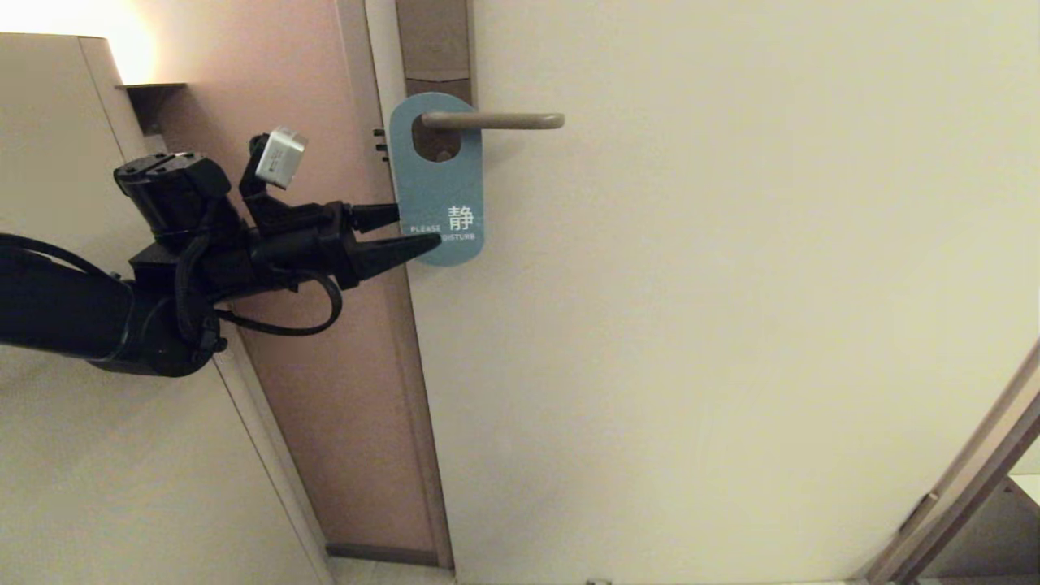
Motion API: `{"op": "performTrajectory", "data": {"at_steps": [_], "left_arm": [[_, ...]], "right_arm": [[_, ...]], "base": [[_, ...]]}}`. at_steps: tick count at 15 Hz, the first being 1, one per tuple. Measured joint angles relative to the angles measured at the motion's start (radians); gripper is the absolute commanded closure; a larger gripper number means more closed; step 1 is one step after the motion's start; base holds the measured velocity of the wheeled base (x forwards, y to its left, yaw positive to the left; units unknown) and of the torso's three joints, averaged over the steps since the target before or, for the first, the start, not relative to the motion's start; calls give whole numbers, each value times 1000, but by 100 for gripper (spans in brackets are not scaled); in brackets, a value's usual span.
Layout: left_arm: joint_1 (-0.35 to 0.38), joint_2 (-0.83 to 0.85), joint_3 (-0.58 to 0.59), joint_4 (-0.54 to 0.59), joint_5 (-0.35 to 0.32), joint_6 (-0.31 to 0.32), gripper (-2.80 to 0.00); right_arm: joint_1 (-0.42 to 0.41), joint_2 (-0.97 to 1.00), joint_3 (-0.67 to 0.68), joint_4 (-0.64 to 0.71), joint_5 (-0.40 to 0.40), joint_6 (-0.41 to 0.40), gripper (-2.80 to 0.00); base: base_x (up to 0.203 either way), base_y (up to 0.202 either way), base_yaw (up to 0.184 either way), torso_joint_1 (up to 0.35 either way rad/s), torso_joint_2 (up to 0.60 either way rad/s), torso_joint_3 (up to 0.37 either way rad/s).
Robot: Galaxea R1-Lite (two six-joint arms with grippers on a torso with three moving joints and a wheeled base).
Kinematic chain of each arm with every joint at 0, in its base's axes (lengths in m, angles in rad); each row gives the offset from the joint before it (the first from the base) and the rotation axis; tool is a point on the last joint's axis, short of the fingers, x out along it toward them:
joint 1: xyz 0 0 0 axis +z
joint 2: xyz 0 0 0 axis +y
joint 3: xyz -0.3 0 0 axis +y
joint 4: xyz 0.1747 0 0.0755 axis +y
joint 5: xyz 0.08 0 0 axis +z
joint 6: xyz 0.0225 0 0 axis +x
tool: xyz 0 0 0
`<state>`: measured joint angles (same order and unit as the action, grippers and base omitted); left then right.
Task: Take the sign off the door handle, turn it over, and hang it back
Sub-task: Take down the sign
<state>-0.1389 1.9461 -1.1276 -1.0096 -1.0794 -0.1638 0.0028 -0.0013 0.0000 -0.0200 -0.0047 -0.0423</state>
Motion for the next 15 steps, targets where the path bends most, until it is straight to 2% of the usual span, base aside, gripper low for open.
{"op": "performTrajectory", "data": {"at_steps": [15], "left_arm": [[-49, 42, -55, 1, -2, -2, -280]], "right_arm": [[0, 0, 0, 0, 0, 0, 0]], "base": [[0, 0, 0, 0, 0, 0]]}}
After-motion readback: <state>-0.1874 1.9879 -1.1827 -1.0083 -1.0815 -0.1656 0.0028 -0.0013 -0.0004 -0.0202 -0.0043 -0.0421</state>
